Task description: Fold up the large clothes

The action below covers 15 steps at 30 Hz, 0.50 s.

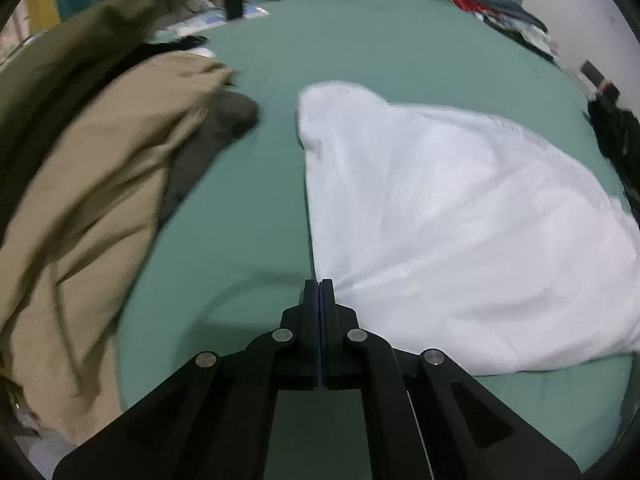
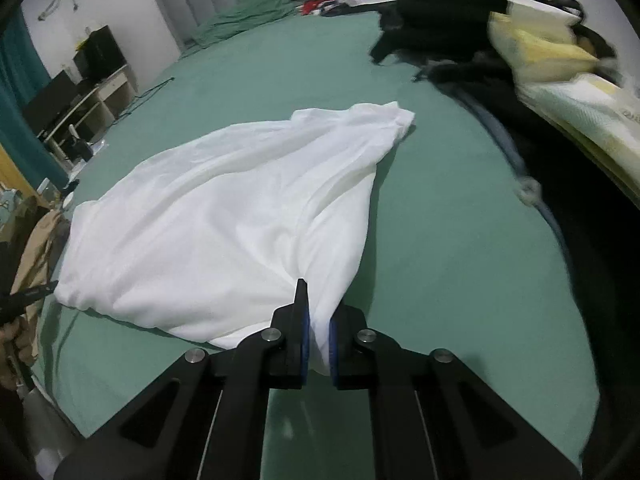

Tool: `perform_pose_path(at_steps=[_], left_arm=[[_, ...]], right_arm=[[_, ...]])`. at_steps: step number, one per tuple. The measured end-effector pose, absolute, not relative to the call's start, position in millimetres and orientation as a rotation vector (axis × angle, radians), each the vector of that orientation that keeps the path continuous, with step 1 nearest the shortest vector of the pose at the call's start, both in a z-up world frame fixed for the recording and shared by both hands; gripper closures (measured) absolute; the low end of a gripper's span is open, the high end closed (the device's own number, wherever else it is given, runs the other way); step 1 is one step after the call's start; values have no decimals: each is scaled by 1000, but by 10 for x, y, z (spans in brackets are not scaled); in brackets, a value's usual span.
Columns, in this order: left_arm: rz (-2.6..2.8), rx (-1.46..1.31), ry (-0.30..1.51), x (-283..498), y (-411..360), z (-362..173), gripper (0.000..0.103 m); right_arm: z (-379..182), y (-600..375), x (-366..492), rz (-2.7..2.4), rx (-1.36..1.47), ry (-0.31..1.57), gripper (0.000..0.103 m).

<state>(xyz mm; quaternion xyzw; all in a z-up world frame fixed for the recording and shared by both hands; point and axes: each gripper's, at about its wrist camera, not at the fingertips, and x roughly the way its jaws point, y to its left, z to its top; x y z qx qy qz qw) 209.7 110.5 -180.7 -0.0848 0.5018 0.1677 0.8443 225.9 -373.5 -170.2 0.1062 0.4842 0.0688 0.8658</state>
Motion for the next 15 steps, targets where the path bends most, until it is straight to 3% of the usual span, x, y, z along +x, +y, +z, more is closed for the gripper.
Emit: perform_pose_path(at_steps=[15], left_arm=[[401,-241,1082,1143,1200,-1695,103]], right_arm=[[-1723,-4036,1485,67,300,1073,97]])
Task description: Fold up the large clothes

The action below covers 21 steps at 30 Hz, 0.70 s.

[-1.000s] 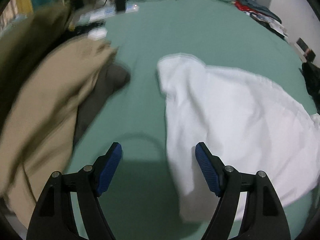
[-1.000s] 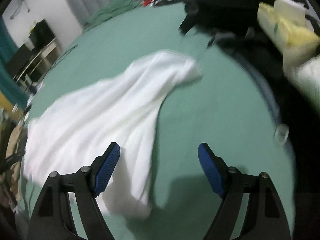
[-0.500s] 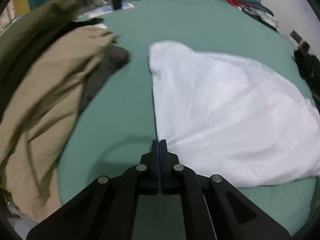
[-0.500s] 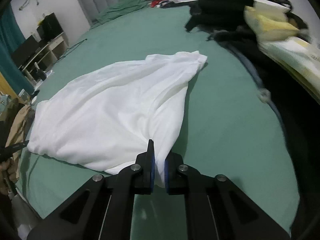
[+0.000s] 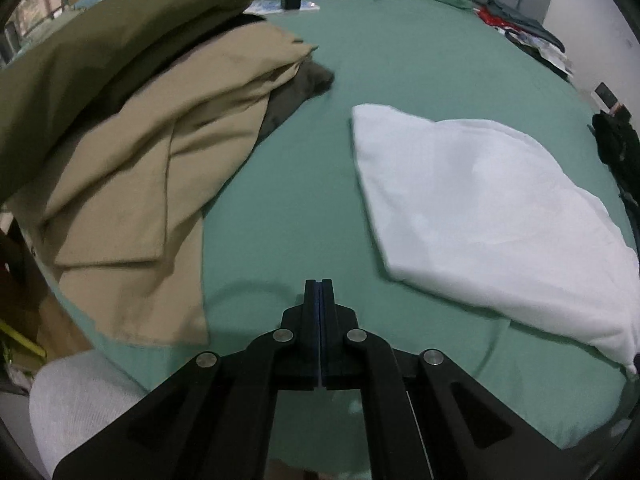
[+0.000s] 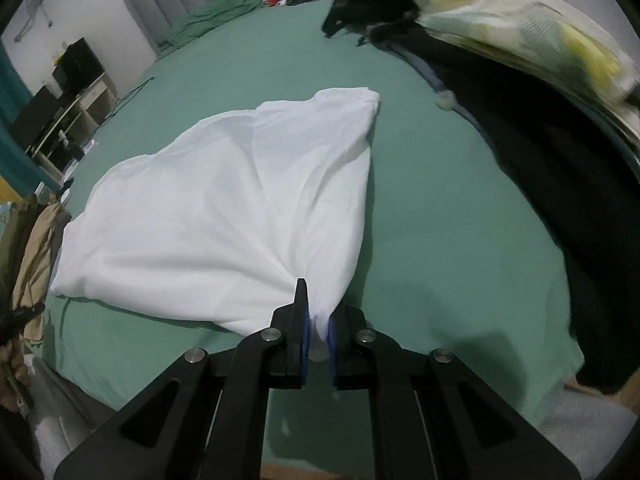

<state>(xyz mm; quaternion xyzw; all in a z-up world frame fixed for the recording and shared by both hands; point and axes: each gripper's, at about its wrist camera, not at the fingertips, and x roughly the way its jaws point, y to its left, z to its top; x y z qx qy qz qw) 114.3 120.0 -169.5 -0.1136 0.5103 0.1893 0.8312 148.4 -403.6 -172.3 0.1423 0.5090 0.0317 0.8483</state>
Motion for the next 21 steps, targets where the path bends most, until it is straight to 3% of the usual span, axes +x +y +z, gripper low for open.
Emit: perform_pose_path(at_steps=[5,6,8,10,11,12,21], left_arm=[[346,-244,1098,1107,1172,-1683,103],[332,-256,1093,1125,1176,-1672,103],[315,-257,1091,1193,1159,-1669,101],[288,-276,1085,1273,1123,-1680,79],[285,-282,1081,1301,1109,-1693,54],[285,-294,1073,1350,1101,-1714,45],[311,-297,1098,1699,968,-1988,45]], right_arm=[[-1751,-4036,1474,51,308,1091,95],[-1755,-4039,1473,49,312,1088,93],[-1769,-4068,1470,31,326,1085,77],[-1764,-4119,1452,13,355,1074,68],[-1748,-4161,1444,3,375,1059,65],[-1728,-4195,1430,-7,389,1042,63],[-1695,-4299,1506,-40,460,957,59]])
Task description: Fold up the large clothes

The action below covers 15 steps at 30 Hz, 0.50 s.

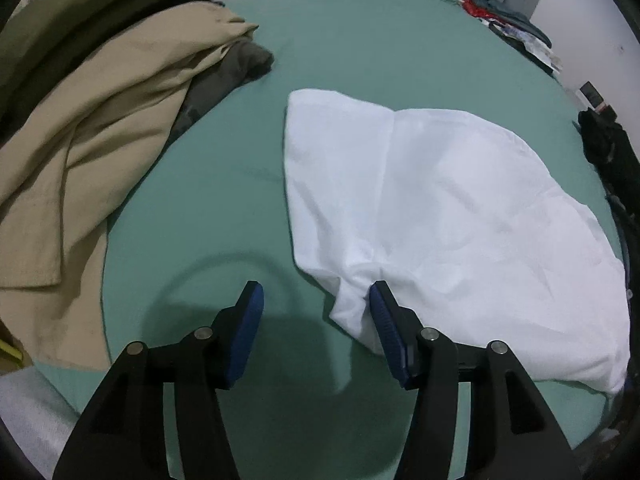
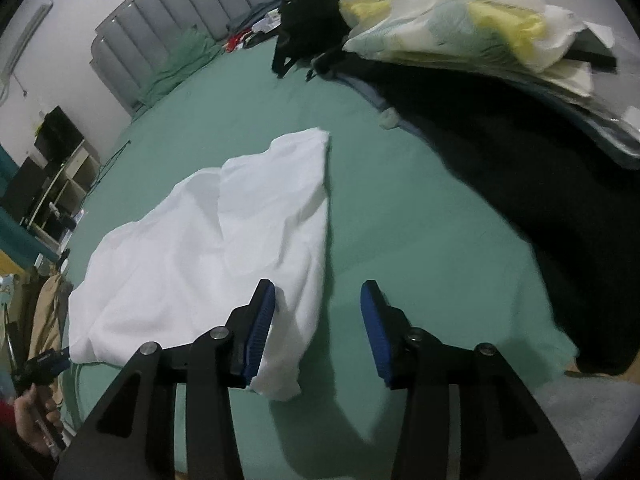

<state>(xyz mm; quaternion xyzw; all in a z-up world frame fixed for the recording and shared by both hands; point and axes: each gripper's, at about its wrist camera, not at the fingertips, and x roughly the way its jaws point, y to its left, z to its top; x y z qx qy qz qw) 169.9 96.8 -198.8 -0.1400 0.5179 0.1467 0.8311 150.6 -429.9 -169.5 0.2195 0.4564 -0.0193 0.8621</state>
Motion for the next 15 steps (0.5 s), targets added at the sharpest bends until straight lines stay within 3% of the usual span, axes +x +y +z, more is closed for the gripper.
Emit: perform_pose_path(at_steps=[2,4,6,8,9,10,15], left_arm=[[313,-279,1092,1719,936,-2006,45],[288,-240,1079,1723,875,-2008,55],[225,-205,1077,1739,802,-2011,98],[213,-199,1073,1730,770,-1988,100],[214,-206,1067,1715,776,-1968,101],[218,-218,1063,1691,797,-1941,101],[240,-221,1030,1528,858,-1729,101]], right_arm=[[-1766,-4220,1583,-12,463,989,59],[-1856,-4145,1642,13,458,1031,59],[-1887,-4058,1672,-1,411,1038,58],[-1886,-3946,1705,2,346,1051,60],[-1884,-3894,1711,14,322,1055,69],[-1896,-3835,1714,47,304,1066,88],[-1863,-3774,1691,71,249,1066,93]])
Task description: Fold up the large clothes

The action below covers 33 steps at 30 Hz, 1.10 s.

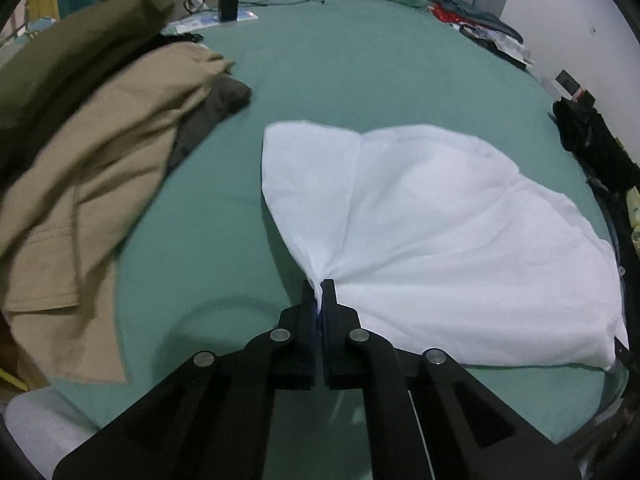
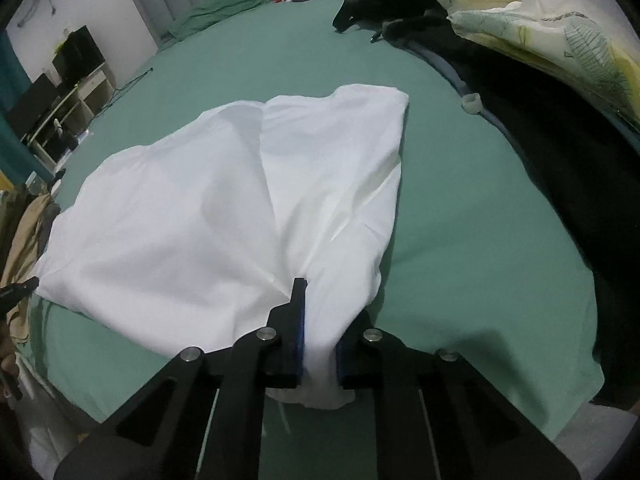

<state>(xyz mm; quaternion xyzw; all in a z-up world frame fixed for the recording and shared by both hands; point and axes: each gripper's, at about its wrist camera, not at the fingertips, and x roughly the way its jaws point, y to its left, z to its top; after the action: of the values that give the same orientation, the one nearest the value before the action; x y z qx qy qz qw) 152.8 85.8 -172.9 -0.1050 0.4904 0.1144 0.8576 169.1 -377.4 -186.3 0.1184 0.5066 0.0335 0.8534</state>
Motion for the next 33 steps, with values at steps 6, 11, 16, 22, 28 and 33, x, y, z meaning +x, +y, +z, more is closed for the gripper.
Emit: perform_pose_path(at_steps=[6,11,16,22,28,33], left_arm=[[236,-153,1005,1292,676,-1428,101],[230,-153,1031,1156,634,-1365,101],[236,-173,1133,1142,644,-1603,99],[312,-178,1108,1122,679,-1521,70],[384,-233,1019,1054,804,-1307,60],[376,-262,963,1005,800,-1175,59]], right_arm=[[-1711,-3934,1647,52,227,1037,95],[-1693,-4095,1594,21,252,1040,95],[-1762,-4106,1558,21,256,1066,95],[-1762,-4190,1527,-6,331,1051,63],[-1659,-4352,1336,-41,420,975,39],[-1529,-4353,1135,-47,479,914,33]])
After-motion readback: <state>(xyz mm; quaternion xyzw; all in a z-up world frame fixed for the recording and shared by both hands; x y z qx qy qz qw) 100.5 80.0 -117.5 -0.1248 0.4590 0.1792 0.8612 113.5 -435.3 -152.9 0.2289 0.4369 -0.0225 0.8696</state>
